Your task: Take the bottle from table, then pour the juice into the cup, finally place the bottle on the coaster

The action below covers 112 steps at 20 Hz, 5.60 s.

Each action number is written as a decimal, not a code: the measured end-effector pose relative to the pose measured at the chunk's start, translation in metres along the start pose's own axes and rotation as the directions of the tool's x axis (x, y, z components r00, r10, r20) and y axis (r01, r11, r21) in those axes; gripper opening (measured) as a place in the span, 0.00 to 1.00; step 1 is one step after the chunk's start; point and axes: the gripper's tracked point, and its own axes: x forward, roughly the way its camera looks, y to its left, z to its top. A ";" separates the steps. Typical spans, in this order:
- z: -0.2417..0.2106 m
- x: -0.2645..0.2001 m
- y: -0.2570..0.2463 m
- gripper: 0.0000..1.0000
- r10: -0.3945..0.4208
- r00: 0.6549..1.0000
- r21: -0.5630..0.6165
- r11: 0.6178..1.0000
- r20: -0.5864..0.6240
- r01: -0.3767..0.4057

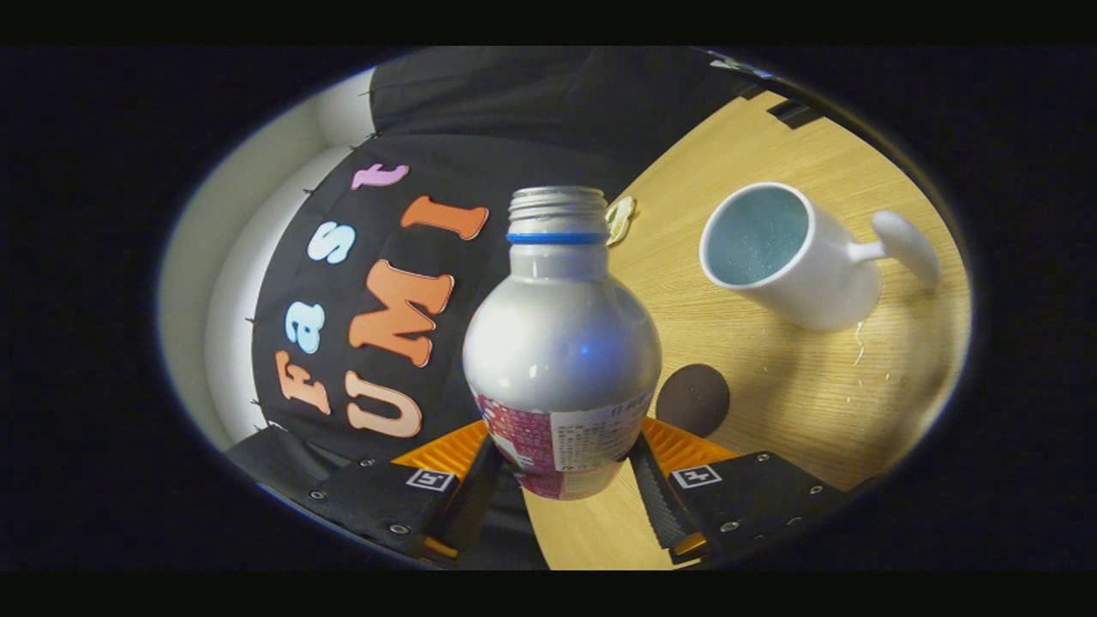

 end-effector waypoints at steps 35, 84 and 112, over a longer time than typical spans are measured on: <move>0.033 0.003 0.025 0.77 -0.044 0.999 0.541 0.840 0.004 0.035; 0.049 0.007 0.031 0.77 -0.072 0.997 0.738 0.673 -0.014 0.059; 0.057 0.003 0.041 0.77 -0.078 0.997 0.800 0.597 -0.028 0.069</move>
